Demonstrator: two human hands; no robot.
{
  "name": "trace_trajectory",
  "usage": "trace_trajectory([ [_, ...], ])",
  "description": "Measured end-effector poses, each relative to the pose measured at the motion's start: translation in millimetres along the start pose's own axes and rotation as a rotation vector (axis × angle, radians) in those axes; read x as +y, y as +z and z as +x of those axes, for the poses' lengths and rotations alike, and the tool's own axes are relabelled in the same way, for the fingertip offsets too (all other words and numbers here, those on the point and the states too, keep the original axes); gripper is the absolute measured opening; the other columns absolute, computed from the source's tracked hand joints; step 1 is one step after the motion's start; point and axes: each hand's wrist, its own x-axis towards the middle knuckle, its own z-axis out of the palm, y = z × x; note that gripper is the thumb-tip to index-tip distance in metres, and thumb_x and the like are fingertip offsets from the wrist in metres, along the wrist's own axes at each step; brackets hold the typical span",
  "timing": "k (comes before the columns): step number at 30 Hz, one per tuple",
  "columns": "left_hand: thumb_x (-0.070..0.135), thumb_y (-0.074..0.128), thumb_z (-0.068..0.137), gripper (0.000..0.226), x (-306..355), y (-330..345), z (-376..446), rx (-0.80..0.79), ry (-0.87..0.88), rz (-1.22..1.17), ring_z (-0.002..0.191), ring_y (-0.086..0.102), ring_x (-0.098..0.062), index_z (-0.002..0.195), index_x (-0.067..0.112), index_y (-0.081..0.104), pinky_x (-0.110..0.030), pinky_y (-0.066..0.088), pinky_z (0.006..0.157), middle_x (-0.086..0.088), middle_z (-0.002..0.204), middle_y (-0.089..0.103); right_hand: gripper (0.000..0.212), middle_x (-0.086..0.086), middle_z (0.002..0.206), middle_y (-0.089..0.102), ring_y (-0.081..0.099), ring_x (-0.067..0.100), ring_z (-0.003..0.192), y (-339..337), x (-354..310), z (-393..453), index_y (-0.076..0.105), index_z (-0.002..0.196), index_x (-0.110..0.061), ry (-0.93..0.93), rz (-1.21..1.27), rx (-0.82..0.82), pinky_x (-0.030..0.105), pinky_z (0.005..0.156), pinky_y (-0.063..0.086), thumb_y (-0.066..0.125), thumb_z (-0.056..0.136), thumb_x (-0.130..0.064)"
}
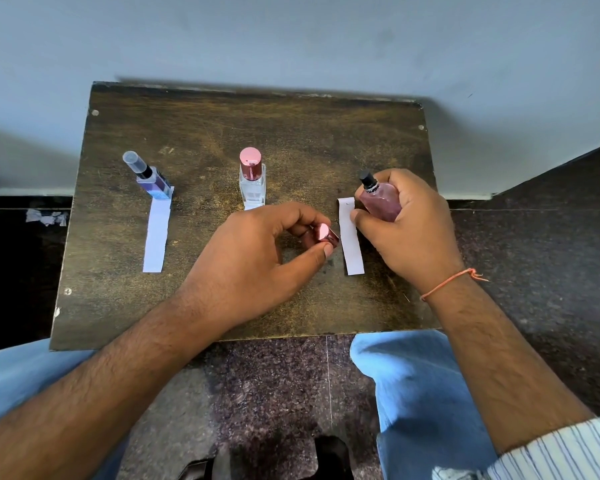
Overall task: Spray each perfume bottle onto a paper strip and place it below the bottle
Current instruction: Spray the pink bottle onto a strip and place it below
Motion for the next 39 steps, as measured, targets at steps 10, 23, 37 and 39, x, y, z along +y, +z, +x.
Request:
trace_trajectory([
  [10, 0.044, 0.077, 0.092, 0.025, -0.4, -0.6, -0.1, -0.012, 0.005, 0.015, 0.046, 0.055, -0.008, 0.116, 0.039, 0.076, -0.006, 0.037, 0.049, 0.022, 0.095, 0.074, 0.020, -0.018, 0.088, 0.071, 0.063, -0.006, 0.089, -3.2, -2.9, -1.9, 0.072, 0.109, -0.025, -0.030, 0.018, -0.031, 0.013, 0.066, 0.048, 0.082, 0.092, -0.027],
  [23, 0.041, 0.078, 0.094, 0.024, 0.6, 0.2, -1.7, 0.049, 0.033, -0.015, 0.042, 0.051, -0.011, 0.117, 0.037, 0.077, -0.010, 0.034, 0.044, 0.023, 0.093, 0.073, 0.014, -0.002, 0.094, 0.072, 0.067, 0.016, 0.087, -9.9, -4.9, -4.3, 0.071, 0.097, -0.014, -0.223, 0.172, -0.025, 0.035, 0.078, 0.056, 0.083, 0.091, -0.012],
  [37, 0.027, 0.082, 0.097, 0.024, 10.8, -5.0, -3.1, 0.257, 0.176, -0.135, 0.041, 0.043, -0.006, 0.120, 0.027, 0.075, -0.011, 0.031, 0.045, 0.029, 0.088, 0.069, 0.021, 0.002, 0.093, 0.072, 0.065, 0.014, 0.086, -11.1, -7.5, -7.8, 0.079, 0.103, -0.015, -0.413, 0.056, -0.065, 0.033, 0.076, 0.052, 0.080, 0.086, -0.002],
  [39, 0.029, 0.081, 0.097, 0.024, 11.8, -4.3, -2.4, 0.243, 0.169, -0.155, 0.041, 0.042, -0.005, 0.119, 0.031, 0.074, -0.013, 0.030, 0.043, 0.031, 0.085, 0.069, 0.024, -0.001, 0.094, 0.071, 0.064, 0.011, 0.085, -9.6, -8.2, -7.9, 0.081, 0.105, -0.017, -0.417, 0.053, -0.073, 0.028, 0.074, 0.051, 0.080, 0.086, -0.002],
])
